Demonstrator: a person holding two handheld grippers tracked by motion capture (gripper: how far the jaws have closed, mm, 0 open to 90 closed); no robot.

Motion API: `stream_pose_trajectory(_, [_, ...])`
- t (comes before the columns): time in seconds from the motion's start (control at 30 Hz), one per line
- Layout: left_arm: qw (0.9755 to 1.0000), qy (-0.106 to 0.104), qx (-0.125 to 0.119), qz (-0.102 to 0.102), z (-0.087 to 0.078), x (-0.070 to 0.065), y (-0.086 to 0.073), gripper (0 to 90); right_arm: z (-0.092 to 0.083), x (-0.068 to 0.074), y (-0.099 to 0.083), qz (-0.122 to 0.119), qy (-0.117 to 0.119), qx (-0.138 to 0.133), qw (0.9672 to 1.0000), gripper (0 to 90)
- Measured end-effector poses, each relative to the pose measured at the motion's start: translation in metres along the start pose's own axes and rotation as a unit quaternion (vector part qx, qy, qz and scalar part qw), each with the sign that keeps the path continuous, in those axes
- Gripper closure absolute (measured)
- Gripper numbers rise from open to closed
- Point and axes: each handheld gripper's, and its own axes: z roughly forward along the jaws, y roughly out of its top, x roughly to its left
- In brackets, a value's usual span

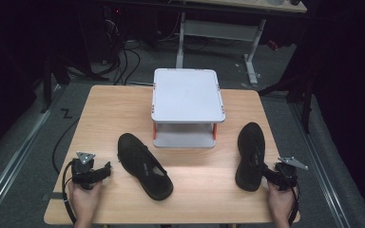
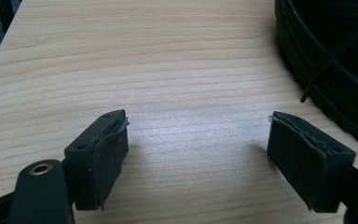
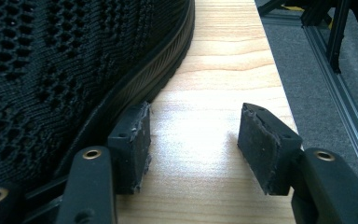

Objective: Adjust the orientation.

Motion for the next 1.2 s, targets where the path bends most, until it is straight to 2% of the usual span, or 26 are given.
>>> stream_pose_trajectory(0.4, [1.0,0.003,-0.001,-0.001,0.001,-0.001,0.0,21.3,0.0,0.0,0.0,0.001,0.001,0.0,1.0,43.4])
stream_pose_trajectory(0.67, [1.0,-0.002,0.005,0.004,0.003,-0.003,0.0,19.8,0.0,-0.002,0.0,0.004,0.006,-0.001,1.0,43.4])
stream_pose_trajectory(0.73, [1.0,0.001,0.006,0.003,0.002,-0.003,0.001,24.2,0.0,-0.001,0.0,0.004,0.006,-0.001,1.0,43.4])
stream_pose_trajectory(0.8, [0.9999,0.001,0.014,-0.009,0.0,-0.003,0.004,24.4,0.0,-0.001,0.0,0.003,0.005,-0.001,1.0,43.3])
stream_pose_trajectory(0.9, [0.9991,-0.015,0.002,-0.04,-0.014,-0.008,0.011,25.1,0.0,-0.001,0.0,0.004,0.003,0.0,1.0,43.3])
stream_pose_trajectory(0.97, [0.999,-0.013,0.003,-0.044,-0.018,-0.01,0.012,24.7,0.0,-0.001,0.0,0.004,0.003,0.0,1.0,43.2])
stream_pose_trajectory(1.0, [0.9986,-0.006,0.003,-0.052,-0.022,-0.011,0.014,24.7,0.0,0.0,0.0,0.003,0.002,0.001,1.0,43.0])
stream_pose_trajectory(1.07, [0.9972,-0.011,-0.001,-0.074,-0.031,-0.013,0.016,22.0,0.0,-0.001,0.0,0.001,0.001,0.0,1.0,42.8])
stream_pose_trajectory(1.2, [0.9969,-0.02,-0.002,-0.076,-0.051,-0.025,0.015,21.3,0.0,-0.001,0.0,0.002,0.001,0.0,1.0,42.7])
